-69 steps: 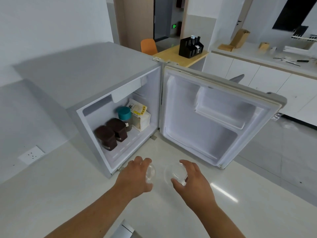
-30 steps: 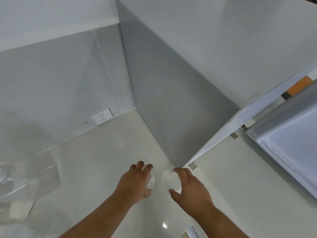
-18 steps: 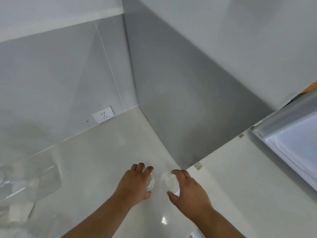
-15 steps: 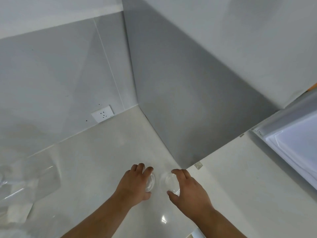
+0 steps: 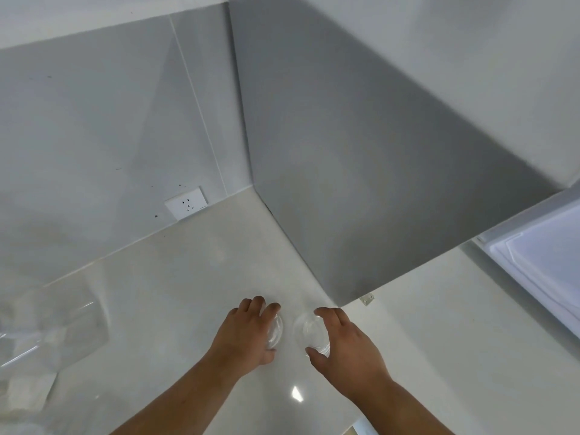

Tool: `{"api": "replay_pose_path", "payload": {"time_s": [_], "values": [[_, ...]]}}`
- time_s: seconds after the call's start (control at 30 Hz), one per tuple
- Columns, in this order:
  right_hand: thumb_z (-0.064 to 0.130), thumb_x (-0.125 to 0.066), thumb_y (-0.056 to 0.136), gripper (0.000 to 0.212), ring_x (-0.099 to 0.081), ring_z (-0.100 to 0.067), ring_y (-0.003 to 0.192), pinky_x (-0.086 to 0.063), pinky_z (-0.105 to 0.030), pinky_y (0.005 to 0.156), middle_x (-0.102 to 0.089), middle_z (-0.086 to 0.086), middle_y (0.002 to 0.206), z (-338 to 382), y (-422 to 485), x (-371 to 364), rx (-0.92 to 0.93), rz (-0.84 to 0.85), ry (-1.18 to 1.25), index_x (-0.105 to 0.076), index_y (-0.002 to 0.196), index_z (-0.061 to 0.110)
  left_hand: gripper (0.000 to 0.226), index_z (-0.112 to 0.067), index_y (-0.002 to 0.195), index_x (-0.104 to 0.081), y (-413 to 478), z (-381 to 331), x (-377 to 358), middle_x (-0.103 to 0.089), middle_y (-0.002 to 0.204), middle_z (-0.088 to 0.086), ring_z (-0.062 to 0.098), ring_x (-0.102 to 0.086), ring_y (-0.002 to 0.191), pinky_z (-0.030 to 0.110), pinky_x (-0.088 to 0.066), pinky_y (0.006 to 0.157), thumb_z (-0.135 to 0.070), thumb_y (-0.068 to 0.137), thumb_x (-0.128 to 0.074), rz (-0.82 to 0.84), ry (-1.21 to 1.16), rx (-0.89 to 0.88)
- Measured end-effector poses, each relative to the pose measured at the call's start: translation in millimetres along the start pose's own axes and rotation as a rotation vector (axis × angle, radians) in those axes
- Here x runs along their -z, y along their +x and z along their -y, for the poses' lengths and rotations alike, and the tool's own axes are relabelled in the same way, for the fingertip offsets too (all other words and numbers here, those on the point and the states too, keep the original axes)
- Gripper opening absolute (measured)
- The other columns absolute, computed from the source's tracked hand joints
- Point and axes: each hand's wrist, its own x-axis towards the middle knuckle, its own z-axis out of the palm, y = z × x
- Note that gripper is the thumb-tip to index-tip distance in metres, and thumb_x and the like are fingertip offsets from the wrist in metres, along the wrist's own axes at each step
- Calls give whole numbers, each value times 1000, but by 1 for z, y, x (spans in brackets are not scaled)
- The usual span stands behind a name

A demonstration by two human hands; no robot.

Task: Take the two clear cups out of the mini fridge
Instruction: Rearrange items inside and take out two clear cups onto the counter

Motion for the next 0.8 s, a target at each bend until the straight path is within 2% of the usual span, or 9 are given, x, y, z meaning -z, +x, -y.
{"api": "replay_pose_path", "payload": {"time_s": [0.5, 0.63, 0.73, 0.8], "values": [[51, -63, 87, 63, -62, -12, 108, -54, -28, 81, -46, 15, 143, -1, 0, -12, -24, 2, -2, -35, 141, 36, 97, -30, 151, -34, 0, 8, -7, -44, 144, 2, 26, -49, 123, 38, -44, 101, -65, 69, -72, -30, 6, -21], [50, -63, 87, 64, -61, -13, 108, -54, -29, 82, -44, 14, 143, -6, -1, -12, -33, 5, -1, -33, 142, 36, 100, -30, 151, -37, -2, 6, -7, -46, 146, 1, 26, -50, 123, 39, -45, 100, -67, 65, -72, -43, 1, -26], [53, -64, 87, 68, -60, -14, 111, -54, -29, 83, -43, 14, 143, -9, -3, -10, -32, -10, 2, -31, 144, 36, 102, -30, 153, -38, -6, 4, -3, -43, 153, 1, 27, -47, 131, 40, -42, 107, -71, 65, -70, -60, -10, -32], [56, -63, 86, 69, -59, -13, 111, -53, -27, 81, -42, 16, 142, -11, -6, -5, -34, -31, 5, -31, 144, 37, 100, -28, 150, -45, -8, 0, 3, -45, 155, 4, 28, -47, 136, 43, -41, 111, -72, 64, -70, -110, -31, -49]]}}
